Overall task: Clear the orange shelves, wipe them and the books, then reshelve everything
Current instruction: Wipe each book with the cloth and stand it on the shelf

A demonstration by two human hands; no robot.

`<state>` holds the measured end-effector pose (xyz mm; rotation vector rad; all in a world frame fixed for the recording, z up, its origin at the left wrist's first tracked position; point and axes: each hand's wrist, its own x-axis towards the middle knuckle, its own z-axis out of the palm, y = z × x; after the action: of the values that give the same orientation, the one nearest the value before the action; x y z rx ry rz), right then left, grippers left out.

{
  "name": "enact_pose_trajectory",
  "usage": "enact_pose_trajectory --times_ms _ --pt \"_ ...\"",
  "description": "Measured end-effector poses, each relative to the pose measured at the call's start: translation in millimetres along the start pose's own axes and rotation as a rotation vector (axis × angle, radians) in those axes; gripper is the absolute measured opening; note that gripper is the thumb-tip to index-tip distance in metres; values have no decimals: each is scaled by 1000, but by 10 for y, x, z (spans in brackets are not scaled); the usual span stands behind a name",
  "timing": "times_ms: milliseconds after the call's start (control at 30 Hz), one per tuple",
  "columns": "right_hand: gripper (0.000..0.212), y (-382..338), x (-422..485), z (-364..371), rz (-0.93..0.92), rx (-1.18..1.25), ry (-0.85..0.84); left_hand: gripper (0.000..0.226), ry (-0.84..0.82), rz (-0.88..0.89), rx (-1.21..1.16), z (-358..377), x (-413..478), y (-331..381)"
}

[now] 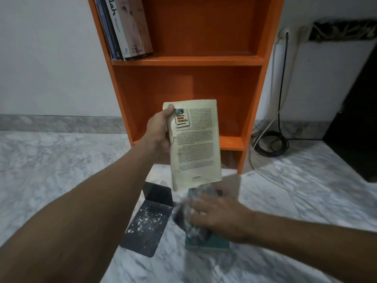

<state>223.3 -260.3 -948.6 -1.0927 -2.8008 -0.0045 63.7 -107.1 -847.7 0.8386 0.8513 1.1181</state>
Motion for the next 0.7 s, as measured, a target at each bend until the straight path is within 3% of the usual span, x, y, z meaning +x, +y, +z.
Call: enact_pose_trajectory --times_ms 67,100,167,233,300,367,467,533,567,633,700 --pt "24 45 -51 -151 9 47 -12 36 75 56 99 -36 8 -17" --pt "27 120 10 -319 53 85 114 35 119 93 159 -33 17 -23" --pt "28 378 235 -769 186 126 521 38 182 155 285 -23 52 -44" --pt "40 688 511 -1224 341 10 770 42 192 180 367 12 51 -44" --pt "58 867 717 -1317 462 -26 726 47 182 219 407 42 63 -57" --pt "60 830 664 -1017 452 29 617 52 213 263 436 63 77 -49" --pt "55 655 90 -283 228 64 426 58 353 288 478 13 105 -31" --pt "49 541 -260 -166 61 -1 281 59 434 327 518 -50 105 -32" --pt "38 554 -336 -245 56 -10 314 59 458 347 533 -77 105 -37" --pt "25 642 -273 -552 130 106 560 60 475 346 531 -112 132 -44" --pt "40 865 35 -993 255 189 791 61 459 317 520 -106 151 -62"
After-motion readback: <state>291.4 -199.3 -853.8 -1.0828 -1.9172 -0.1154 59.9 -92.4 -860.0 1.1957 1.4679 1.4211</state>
